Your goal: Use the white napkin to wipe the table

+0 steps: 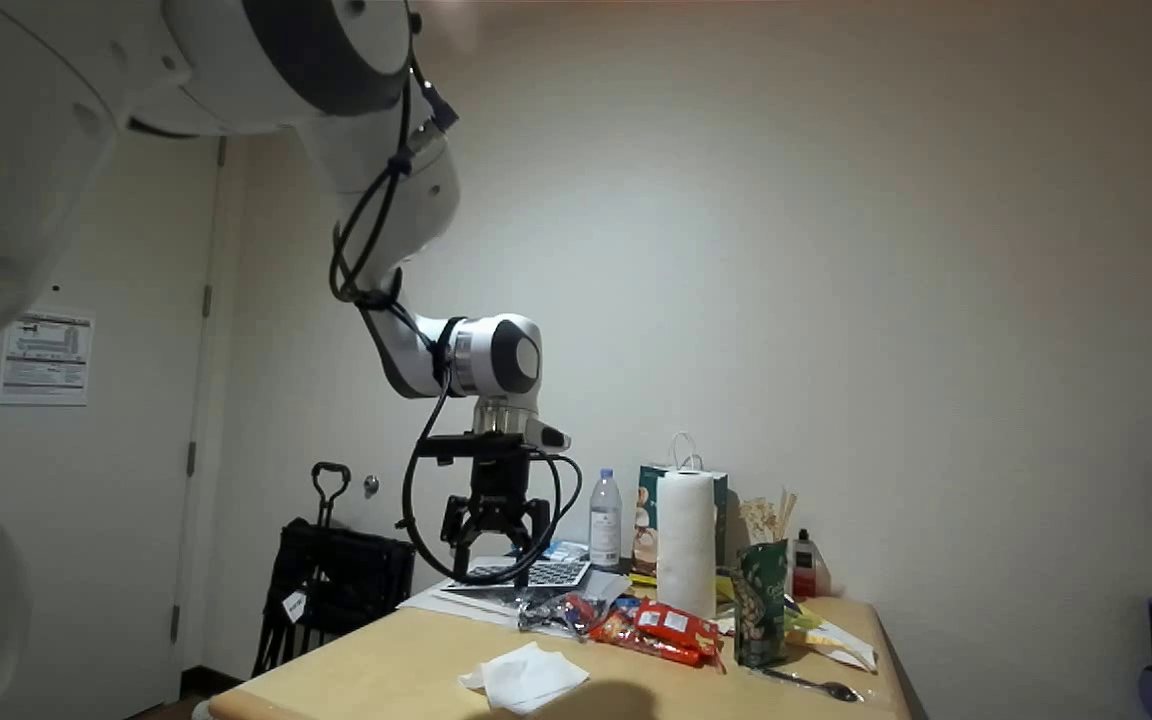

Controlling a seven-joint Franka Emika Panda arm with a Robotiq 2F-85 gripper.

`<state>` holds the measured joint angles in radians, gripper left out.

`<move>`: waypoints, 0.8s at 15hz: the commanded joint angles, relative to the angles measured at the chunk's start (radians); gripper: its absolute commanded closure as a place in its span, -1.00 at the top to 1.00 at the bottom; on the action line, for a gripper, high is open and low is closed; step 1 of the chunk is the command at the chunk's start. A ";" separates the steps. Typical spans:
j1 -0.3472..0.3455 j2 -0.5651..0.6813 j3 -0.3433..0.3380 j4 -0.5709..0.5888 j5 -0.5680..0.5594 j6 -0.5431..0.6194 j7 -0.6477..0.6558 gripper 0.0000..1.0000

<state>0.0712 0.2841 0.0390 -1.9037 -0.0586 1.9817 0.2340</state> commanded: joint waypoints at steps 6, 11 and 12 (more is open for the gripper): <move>0.058 0.154 -0.010 0.154 0.004 0.035 0.082 1.00; 0.052 0.203 -0.024 0.191 0.000 0.094 0.089 1.00; 0.056 0.224 -0.031 0.209 -0.013 0.103 0.092 1.00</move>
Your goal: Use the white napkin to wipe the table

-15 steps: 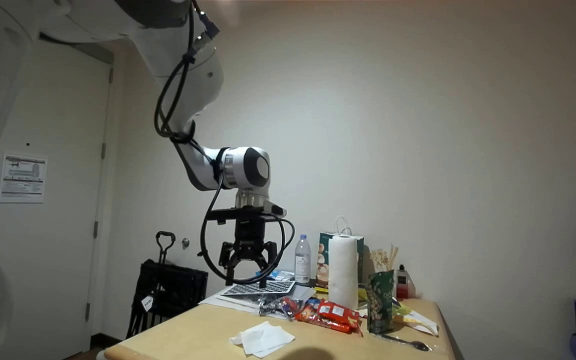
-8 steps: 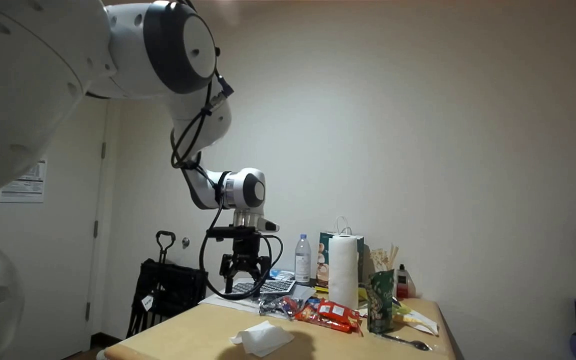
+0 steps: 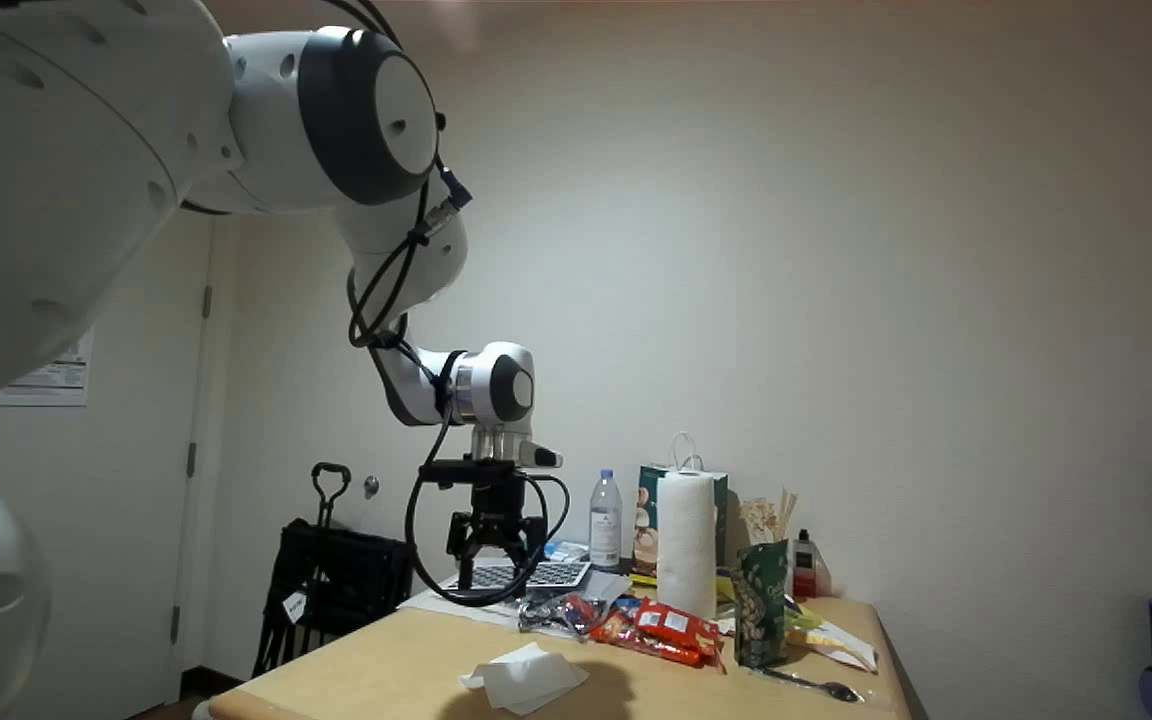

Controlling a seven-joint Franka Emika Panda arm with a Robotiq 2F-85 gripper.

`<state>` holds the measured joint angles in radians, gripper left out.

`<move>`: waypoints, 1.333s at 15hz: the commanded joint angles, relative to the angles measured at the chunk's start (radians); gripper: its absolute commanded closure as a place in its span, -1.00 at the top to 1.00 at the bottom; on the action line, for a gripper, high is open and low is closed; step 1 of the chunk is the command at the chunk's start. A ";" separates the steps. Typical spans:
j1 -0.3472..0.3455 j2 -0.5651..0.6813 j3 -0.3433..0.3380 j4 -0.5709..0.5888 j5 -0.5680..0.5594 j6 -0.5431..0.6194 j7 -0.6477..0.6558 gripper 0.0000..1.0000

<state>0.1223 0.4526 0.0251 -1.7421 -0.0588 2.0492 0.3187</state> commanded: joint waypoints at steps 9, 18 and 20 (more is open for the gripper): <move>0.019 0.166 -0.035 0.139 -0.023 0.042 -0.003 1.00; 0.165 0.326 -0.172 0.280 -0.164 0.253 0.322 1.00; 0.143 0.306 -0.137 0.255 -0.126 0.221 0.249 1.00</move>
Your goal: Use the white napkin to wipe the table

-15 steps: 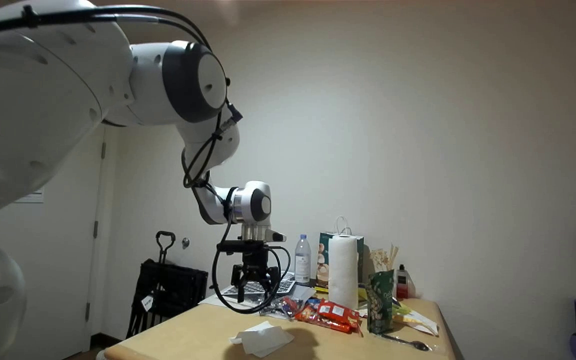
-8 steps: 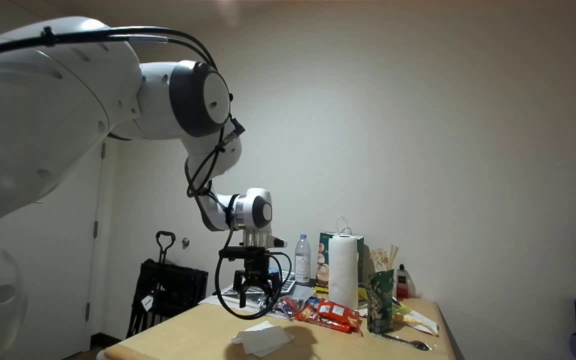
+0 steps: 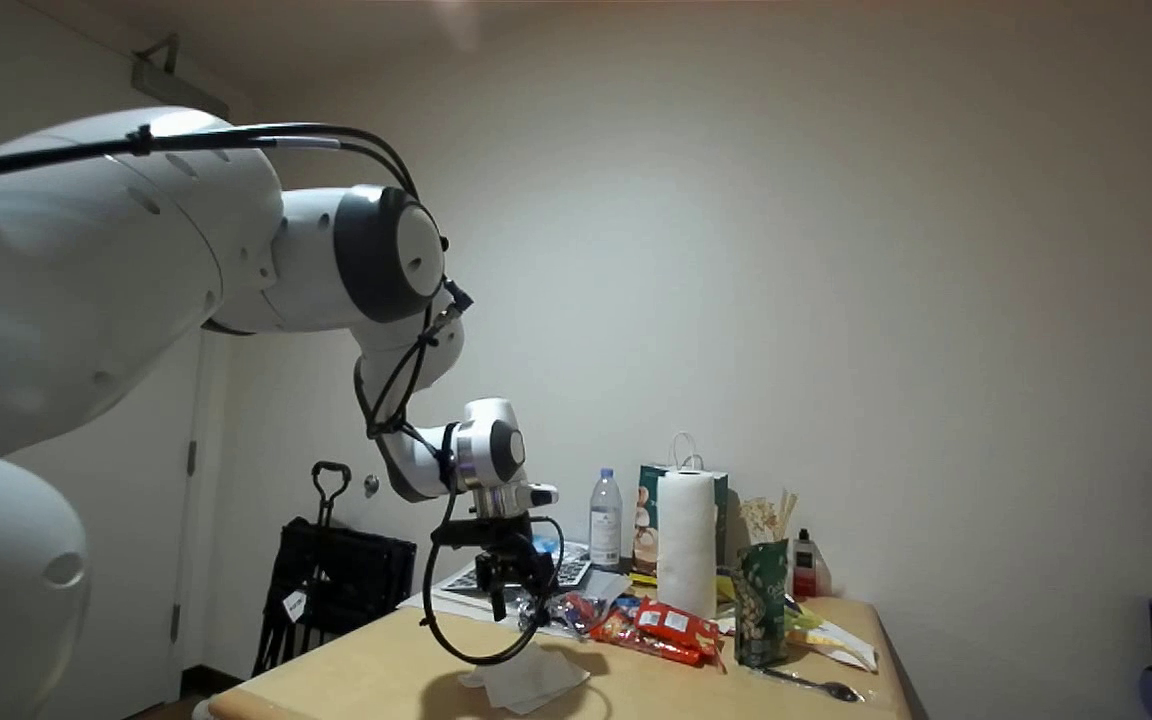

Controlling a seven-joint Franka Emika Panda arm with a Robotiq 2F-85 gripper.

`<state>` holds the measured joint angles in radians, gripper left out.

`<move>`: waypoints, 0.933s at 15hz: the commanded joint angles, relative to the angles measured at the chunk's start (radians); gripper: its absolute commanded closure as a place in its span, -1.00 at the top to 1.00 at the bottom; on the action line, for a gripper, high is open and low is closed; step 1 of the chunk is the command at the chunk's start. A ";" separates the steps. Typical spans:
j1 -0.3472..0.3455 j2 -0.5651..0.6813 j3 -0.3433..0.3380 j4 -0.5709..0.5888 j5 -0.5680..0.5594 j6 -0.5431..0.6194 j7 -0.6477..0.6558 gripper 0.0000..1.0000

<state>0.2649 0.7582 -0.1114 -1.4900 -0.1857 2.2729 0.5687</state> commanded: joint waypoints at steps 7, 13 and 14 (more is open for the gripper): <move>-0.063 0.021 0.064 -0.004 0.122 -0.038 -0.049 1.00; -0.152 0.048 0.138 -0.033 0.319 -0.082 -0.135 0.47; -0.159 0.051 0.140 -0.034 0.334 -0.085 -0.143 0.46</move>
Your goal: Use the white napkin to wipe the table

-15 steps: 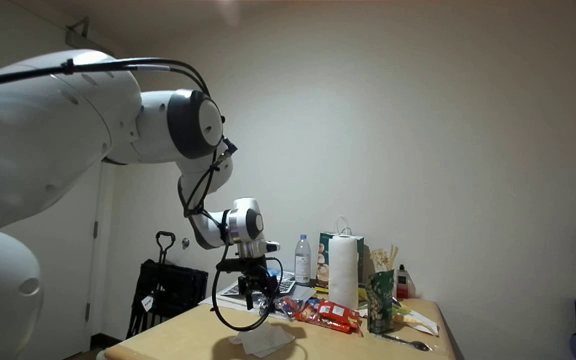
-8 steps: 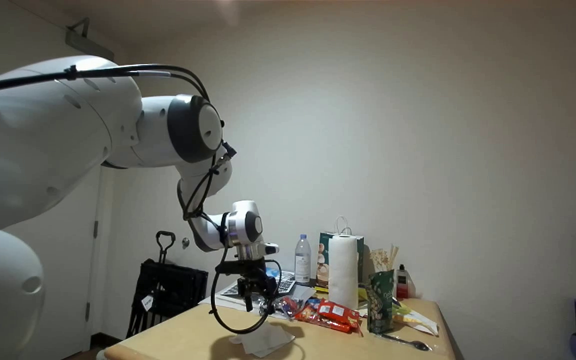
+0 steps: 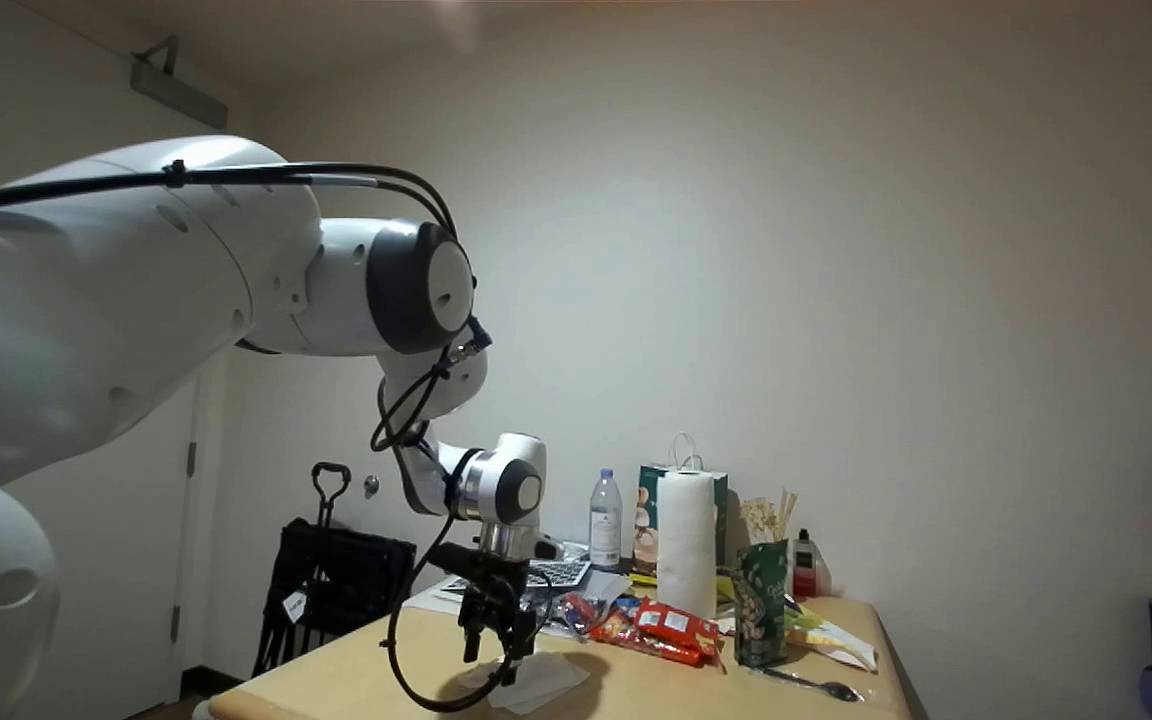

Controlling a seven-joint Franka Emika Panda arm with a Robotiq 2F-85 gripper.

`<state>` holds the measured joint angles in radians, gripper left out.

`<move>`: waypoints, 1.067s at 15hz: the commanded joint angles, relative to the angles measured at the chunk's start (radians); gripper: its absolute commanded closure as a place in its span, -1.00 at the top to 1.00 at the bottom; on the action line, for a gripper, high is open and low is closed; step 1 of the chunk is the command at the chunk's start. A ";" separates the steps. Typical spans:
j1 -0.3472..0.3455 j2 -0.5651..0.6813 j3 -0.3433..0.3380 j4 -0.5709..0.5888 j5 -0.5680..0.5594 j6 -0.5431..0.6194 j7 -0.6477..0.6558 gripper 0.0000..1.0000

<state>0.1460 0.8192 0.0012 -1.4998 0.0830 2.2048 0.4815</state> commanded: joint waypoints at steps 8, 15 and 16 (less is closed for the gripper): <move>-0.057 -0.012 0.023 -0.038 0.106 -0.005 -0.081 -0.55; -0.033 0.013 0.005 0.001 0.084 -0.020 -0.053 -0.96; -0.033 0.013 0.005 0.001 0.084 -0.020 -0.053 -0.96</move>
<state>0.1071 0.8307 0.0146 -1.5022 0.1599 2.1877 0.4320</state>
